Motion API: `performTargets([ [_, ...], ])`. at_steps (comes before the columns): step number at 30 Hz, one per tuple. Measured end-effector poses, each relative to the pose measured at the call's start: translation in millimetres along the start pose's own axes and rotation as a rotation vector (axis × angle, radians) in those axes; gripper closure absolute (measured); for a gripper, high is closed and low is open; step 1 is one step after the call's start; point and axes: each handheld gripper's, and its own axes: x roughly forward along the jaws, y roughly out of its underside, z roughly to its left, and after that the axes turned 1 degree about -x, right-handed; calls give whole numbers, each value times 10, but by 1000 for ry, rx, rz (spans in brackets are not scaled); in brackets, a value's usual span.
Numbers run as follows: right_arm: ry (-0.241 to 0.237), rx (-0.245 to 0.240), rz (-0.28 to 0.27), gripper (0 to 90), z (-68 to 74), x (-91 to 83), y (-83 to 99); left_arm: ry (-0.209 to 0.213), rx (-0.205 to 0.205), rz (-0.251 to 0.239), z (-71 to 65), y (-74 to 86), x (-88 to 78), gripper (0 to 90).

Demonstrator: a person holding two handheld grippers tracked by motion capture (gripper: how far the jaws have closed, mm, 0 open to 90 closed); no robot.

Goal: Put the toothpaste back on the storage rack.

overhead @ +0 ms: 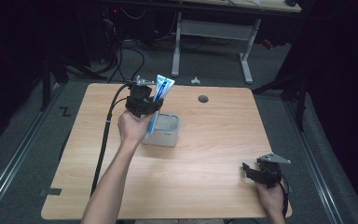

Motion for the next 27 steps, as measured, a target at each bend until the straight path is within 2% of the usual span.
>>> performTargets([
  [3,-1,-2,0,318,1,0,0,1,-11,-20,2,-18,48,739],
  [8,-3,-4,-1,318,2,1,0,-20,-3,-23,-4,-54,118,738],
  [12,-4,-4,-1,318,4,1,0,-25,-6,-43,-8,-80,155,739],
  [16,-6,-6,0,318,4,1,-1,-22,-20,-59,0,-93,196,740],
  [27,-8,-10,-1,318,6,2,-1,-27,-13,-94,-8,-164,282,740],
])
